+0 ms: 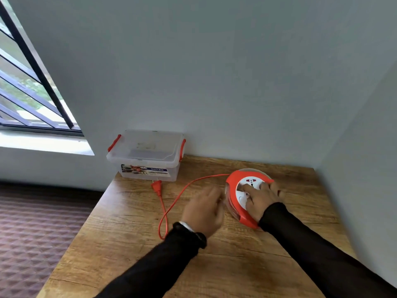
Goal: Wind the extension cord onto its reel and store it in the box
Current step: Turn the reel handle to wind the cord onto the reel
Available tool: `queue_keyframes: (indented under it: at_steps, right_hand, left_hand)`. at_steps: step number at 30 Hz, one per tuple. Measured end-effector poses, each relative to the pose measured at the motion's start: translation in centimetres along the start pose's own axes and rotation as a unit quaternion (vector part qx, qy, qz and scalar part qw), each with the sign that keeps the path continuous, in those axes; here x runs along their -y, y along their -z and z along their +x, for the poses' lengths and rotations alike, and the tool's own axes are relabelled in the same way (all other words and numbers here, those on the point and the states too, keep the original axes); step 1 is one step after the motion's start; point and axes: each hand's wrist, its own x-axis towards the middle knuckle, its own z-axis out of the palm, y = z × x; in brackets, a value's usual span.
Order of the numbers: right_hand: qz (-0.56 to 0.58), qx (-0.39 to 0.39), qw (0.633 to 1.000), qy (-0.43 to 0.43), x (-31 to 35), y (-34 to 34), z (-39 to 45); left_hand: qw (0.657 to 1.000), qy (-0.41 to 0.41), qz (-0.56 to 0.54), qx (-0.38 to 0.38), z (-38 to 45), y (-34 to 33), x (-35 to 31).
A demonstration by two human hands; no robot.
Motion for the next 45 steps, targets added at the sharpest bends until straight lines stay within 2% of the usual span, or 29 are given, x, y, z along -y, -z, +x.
queue_keyframes:
  at_steps: [1, 2, 3, 4, 5, 6, 11, 14, 17, 20, 25, 29, 31, 34, 40, 44, 45]
  right_hand:
    - [-0.002, -0.002, 1.000, 0.006, 0.2, 0.2, -0.1]
    - [0.000, -0.003, 1.000, 0.012, 0.4, 0.4, -0.2]
    - [0.003, -0.004, 1.000, 0.019, 0.6, 0.6, -0.4]
    - [0.008, -0.003, 1.000, 0.028, 0.7, 0.8, -0.5]
    - [0.010, 0.000, 0.999, 0.038, 0.8, 1.0, -0.7]
    - [0.006, 0.001, 0.999, 0.051, 0.9, 1.2, -0.9]
    - [-0.096, -0.020, 0.985, 0.139, 0.6, 1.4, -1.5]
    - [-0.132, 0.016, 0.974, 0.183, 0.2, 1.5, -0.9]
    - [-0.138, 0.051, 0.967, 0.207, -0.3, 1.8, -0.5]
    - [-0.144, 0.015, 0.968, 0.203, -0.5, 1.3, -0.4]
    - [-0.006, -0.008, 0.993, 0.122, 0.3, -0.6, -1.1]
    - [0.158, -0.008, 0.986, 0.046, 0.9, -1.7, -1.3]
    - [0.331, -0.023, 0.942, -0.043, 1.5, -1.7, -1.0]
    - [0.532, -0.031, 0.831, -0.158, 2.7, -1.4, -0.1]
    - [0.682, 0.053, 0.682, -0.257, 2.7, -0.4, 0.5]
    - [0.784, 0.120, 0.539, -0.283, 2.7, 0.1, 0.8]
    - [0.797, 0.131, 0.522, -0.274, 2.8, 0.5, 0.5]
  left_hand:
    - [0.994, 0.097, -0.037, 0.045, -0.2, -0.6, -1.0]
    - [0.962, 0.234, -0.095, 0.101, -0.1, -1.1, -1.7]
    - [0.895, 0.366, -0.204, 0.154, 0.1, -1.6, -1.9]
    - [0.812, 0.441, -0.336, 0.181, 0.4, -1.8, -1.9]
    - [0.747, 0.461, -0.442, 0.183, 0.7, -1.7, -1.5]
    - [0.723, 0.447, -0.496, 0.176, 0.9, -1.5, -1.0]
    - [0.767, 0.369, -0.495, 0.175, 1.4, 0.0, 0.7]
    - [0.792, 0.342, -0.474, 0.177, 1.8, 0.2, 1.4]
    - [0.802, 0.333, -0.460, 0.183, 1.6, 0.5, 1.5]
    - [0.810, 0.329, -0.459, 0.160, 1.4, 0.1, 1.0]
    - [0.817, 0.328, -0.463, 0.101, 1.2, -0.6, 0.6]
    - [0.811, 0.331, -0.478, 0.065, 0.5, -1.2, 0.1]
    - [0.789, 0.354, -0.501, 0.032, 0.2, -2.0, -0.3]
    - [0.775, 0.372, -0.510, -0.021, 0.2, -3.2, -1.0]
    - [0.796, 0.354, -0.488, -0.061, 0.5, -3.2, -1.7]
    - [0.790, 0.339, -0.505, -0.083, 0.3, -3.3, -1.9]
    - [0.787, 0.340, -0.508, -0.082, 0.3, -3.2, -1.7]
